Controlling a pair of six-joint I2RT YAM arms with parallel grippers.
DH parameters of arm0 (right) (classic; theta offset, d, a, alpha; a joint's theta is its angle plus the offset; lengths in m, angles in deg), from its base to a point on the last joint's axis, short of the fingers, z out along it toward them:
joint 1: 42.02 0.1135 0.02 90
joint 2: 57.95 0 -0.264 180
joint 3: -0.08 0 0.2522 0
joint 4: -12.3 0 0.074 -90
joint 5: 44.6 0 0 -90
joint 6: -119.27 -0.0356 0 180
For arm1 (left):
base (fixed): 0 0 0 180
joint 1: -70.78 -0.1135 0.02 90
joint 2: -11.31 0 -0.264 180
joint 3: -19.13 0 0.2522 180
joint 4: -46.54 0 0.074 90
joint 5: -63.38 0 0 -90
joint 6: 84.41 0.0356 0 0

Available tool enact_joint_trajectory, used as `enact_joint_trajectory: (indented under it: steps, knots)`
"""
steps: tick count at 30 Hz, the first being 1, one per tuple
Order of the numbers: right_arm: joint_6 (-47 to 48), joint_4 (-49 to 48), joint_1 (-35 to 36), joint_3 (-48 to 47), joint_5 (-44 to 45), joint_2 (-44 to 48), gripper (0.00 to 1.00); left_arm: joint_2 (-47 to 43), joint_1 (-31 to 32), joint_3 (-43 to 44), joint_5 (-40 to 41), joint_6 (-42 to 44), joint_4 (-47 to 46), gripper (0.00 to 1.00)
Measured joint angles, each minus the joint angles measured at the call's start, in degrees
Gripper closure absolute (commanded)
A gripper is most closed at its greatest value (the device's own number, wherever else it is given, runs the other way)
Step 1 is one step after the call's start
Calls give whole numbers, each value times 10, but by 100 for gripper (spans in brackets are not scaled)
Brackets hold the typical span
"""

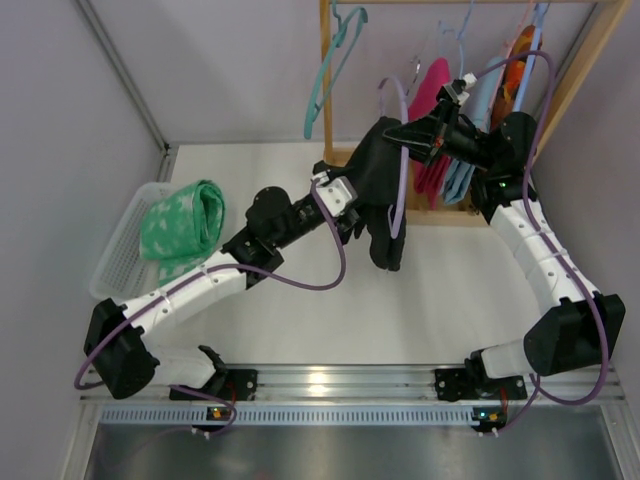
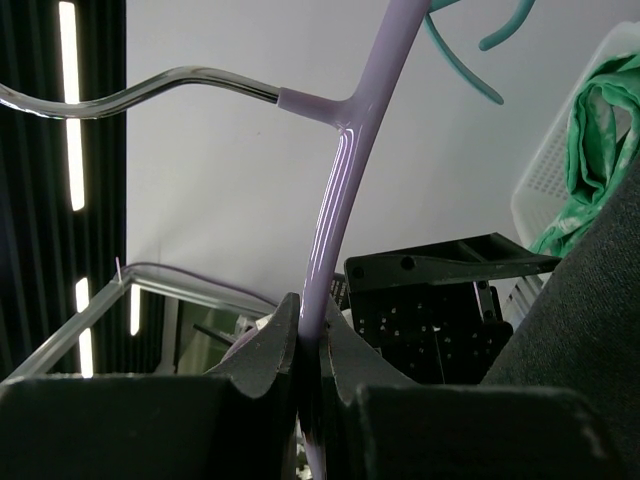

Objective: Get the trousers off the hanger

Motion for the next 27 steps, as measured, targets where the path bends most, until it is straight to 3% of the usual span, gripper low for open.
enact_joint_trajectory:
  steps: [9, 27]
  knots:
    - [-3, 0, 0, 0, -7, 0, 100, 0, -10, 3, -34, 0, 8, 17]
    - [-6, -5, 0, 0, -15, 0, 100, 1, -18, 9, -66, -1, 25, 12]
